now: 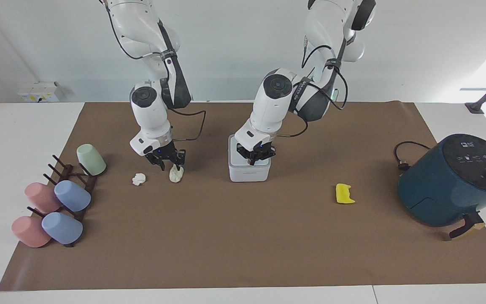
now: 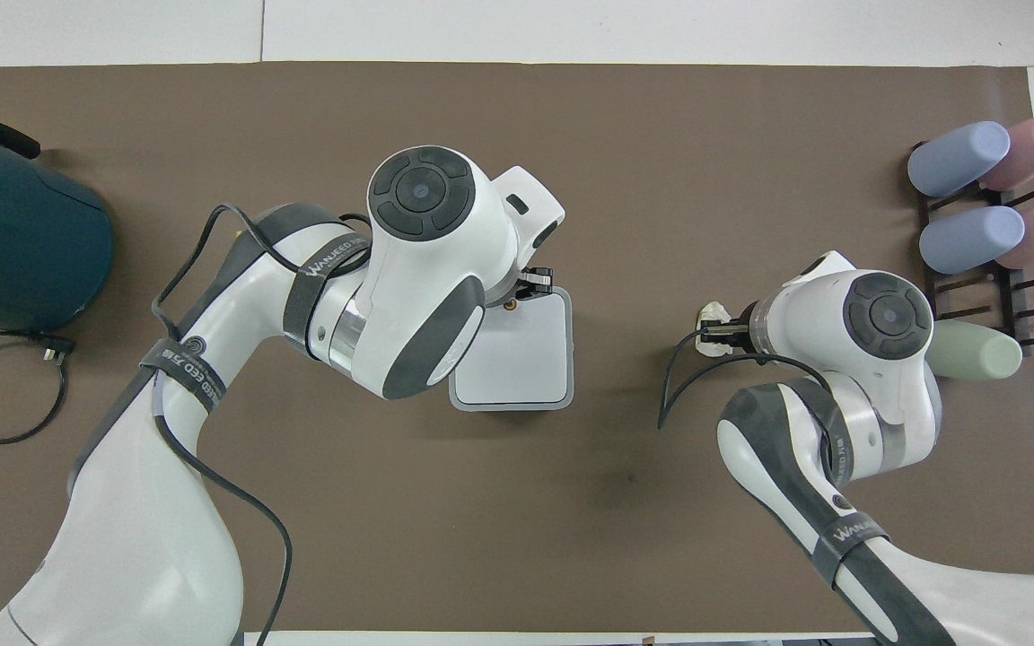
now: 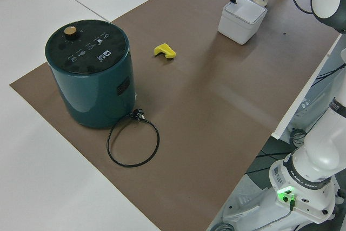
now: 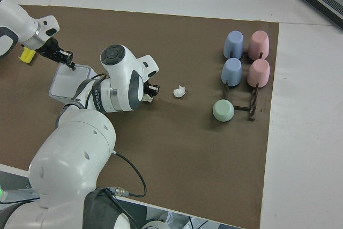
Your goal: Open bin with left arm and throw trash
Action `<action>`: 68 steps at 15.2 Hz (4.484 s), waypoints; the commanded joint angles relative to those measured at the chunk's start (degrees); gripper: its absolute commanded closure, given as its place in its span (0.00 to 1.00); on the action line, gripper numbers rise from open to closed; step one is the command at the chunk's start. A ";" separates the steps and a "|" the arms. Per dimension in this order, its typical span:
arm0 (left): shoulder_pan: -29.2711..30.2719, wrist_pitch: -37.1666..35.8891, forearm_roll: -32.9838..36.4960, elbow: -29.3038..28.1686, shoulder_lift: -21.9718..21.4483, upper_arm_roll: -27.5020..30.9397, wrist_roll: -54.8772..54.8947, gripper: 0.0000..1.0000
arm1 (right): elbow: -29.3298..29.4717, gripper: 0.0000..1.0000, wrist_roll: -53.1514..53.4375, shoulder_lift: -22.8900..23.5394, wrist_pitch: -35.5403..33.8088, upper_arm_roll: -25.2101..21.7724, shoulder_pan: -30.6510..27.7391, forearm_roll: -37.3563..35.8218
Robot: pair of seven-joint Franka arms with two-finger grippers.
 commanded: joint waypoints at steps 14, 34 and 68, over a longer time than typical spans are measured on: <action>-1.92 4.48 1.73 -5.06 -0.25 0.86 0.22 1.00 | 13.72 1.00 4.15 -4.11 -14.82 0.92 0.21 3.46; -2.36 5.55 3.85 -8.75 -3.49 1.12 0.13 1.00 | 15.67 1.00 6.71 -12.19 -21.87 2.06 0.30 6.55; 25.67 -9.77 -0.55 -15.08 -19.25 1.47 32.56 0.00 | 19.01 0.00 26.66 -0.59 -10.18 2.59 19.11 6.55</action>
